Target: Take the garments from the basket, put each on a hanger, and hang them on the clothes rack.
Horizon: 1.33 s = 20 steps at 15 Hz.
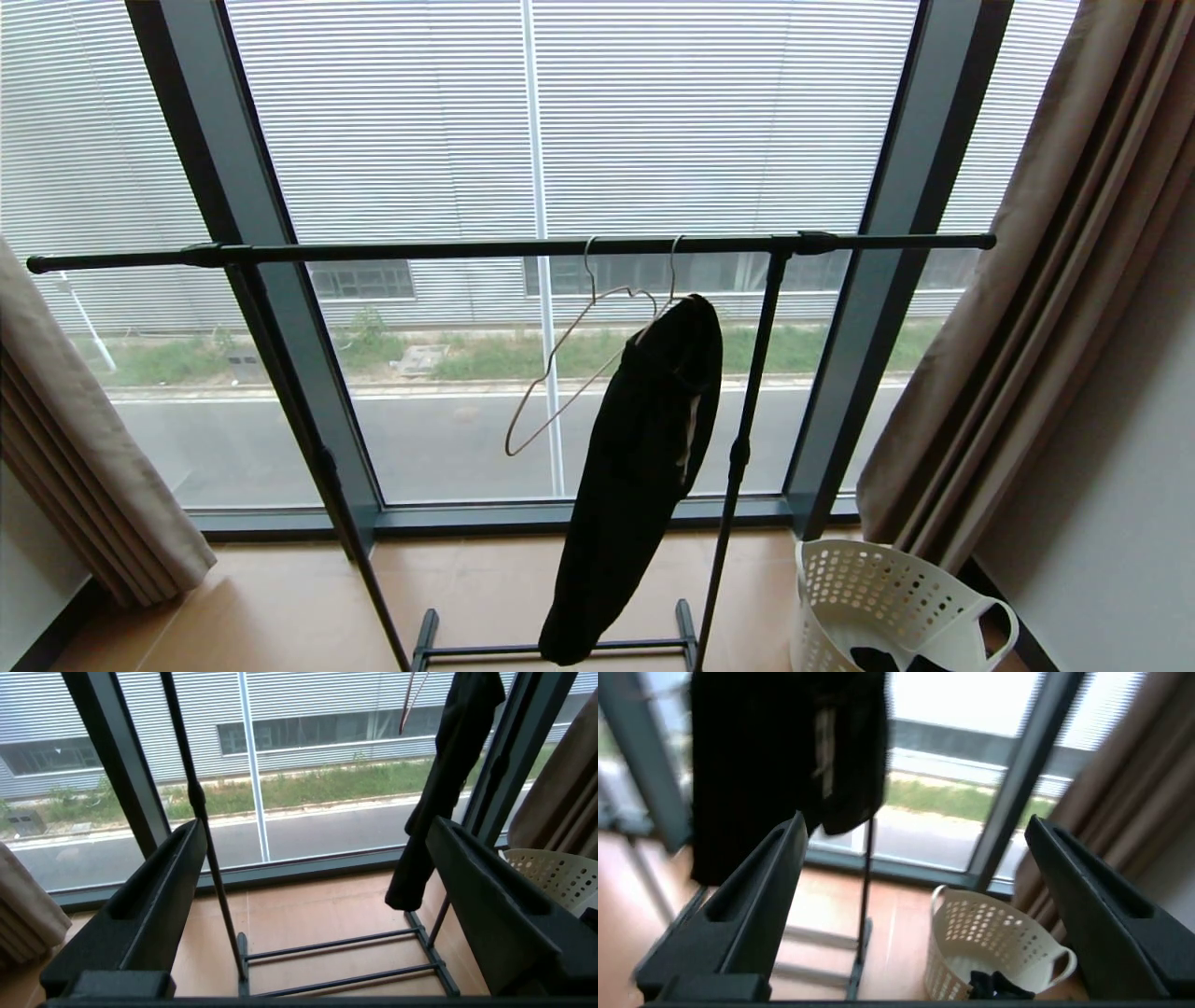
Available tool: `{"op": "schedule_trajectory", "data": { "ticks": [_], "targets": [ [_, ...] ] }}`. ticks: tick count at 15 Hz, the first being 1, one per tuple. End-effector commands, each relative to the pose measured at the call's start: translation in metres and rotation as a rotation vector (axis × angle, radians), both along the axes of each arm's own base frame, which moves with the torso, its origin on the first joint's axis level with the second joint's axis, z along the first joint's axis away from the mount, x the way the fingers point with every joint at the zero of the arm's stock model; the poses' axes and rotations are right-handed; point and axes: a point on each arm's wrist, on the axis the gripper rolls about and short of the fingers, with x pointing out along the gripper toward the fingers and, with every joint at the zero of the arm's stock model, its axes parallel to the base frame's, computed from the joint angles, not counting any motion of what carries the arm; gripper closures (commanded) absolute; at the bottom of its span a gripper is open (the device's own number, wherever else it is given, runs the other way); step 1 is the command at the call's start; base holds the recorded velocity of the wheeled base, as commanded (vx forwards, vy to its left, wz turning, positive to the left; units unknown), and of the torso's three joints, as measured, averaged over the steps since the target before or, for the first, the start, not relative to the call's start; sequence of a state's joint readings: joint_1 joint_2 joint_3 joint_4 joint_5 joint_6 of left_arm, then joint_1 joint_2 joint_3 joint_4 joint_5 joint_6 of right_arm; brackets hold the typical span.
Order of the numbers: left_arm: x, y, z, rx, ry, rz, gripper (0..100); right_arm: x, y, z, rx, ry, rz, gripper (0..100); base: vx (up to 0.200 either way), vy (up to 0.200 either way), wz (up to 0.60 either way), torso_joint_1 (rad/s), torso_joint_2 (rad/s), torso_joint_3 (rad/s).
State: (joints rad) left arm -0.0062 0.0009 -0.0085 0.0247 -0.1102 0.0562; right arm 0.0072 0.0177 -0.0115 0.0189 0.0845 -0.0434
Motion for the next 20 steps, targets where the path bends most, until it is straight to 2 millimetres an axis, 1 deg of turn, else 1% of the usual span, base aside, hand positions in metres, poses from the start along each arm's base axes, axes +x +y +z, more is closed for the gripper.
{"op": "schedule_trajectory", "data": {
  "ticks": [1, 5, 17, 20],
  "targets": [
    [0.0002, 0.0, -0.0002, 0.001, 0.003, 0.001, 0, -0.0004, -0.0004, -0.0016, 0.016, -0.024, -0.034, 0, 0.0, 0.0, 0.0, 0.0, 0.0, 0.0],
    [0.0002, 0.0, -0.0002, -0.002, 0.003, 0.0, 0, -0.0005, -0.0006, -0.0012, 0.038, -0.024, -0.042, 0, 0.0, 0.0, 0.0, 0.0, 0.0, 0.0],
    [0.0002, 0.0, -0.0002, -0.004, 0.003, 0.0, 0, -0.0005, -0.0006, -0.0011, 0.032, -0.026, -0.041, 0, 0.0, 0.0, 0.0, 0.0, 0.0, 0.0],
    [0.0001, 0.0, -0.0002, -0.007, 0.002, 0.0, 0, -0.0005, -0.0006, -0.0012, 0.031, -0.024, -0.041, 0, 0.0, 0.0, 0.0, -0.123, 0.3, 0.154]
  ]
}}
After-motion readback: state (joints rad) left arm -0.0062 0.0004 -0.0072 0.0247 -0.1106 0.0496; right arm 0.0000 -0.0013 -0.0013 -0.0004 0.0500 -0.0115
